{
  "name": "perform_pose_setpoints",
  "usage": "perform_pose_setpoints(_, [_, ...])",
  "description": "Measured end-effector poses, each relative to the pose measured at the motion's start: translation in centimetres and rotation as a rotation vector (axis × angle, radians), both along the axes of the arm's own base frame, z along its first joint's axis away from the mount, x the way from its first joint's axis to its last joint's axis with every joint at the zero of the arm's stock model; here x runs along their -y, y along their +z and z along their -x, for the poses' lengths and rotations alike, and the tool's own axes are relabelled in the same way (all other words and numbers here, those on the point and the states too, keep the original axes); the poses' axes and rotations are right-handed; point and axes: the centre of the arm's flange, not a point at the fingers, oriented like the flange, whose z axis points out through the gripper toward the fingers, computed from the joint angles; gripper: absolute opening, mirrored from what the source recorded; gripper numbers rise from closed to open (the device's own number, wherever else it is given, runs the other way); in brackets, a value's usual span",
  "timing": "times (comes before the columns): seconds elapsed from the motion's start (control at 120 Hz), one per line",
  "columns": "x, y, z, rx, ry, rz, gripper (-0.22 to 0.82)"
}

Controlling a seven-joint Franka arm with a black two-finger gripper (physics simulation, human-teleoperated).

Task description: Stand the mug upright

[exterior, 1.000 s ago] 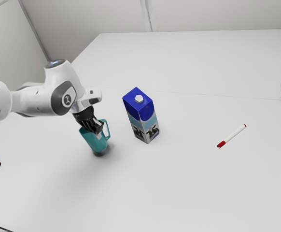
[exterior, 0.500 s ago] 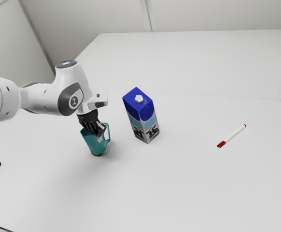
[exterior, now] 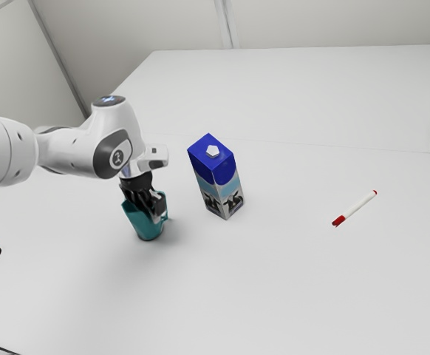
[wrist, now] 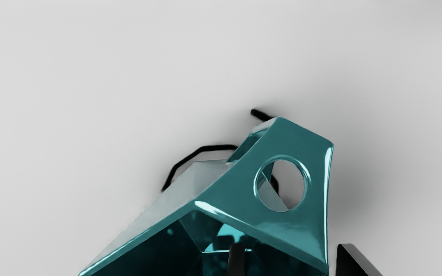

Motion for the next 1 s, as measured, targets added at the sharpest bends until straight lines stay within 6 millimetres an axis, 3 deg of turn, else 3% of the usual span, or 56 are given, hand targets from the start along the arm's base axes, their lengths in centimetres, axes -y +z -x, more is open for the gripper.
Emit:
perform_pose_setpoints(0.142, [0.2,1.6,-0.7,0.021,-0.007,0.002,0.39])
perform_pose_setpoints(0.333, [0.2,5.0,-0.9,0.06,-0.016,0.011,0.52])
perform_pose_setpoints(0.433, [-0.1,7.5,-1.0,0.081,-0.016,0.012,0.55])
perform_pose_setpoints(0.683, [-1.5,17.9,-2.6,0.176,-0.019,-0.021,0.59])
perform_pose_setpoints(0.883, [-2.3,23.3,-2.7,0.185,0.002,-0.033,0.6])
perform_pose_setpoints(1.0, [-2.6,25.5,-2.5,0.175,0.013,-0.044,0.6])
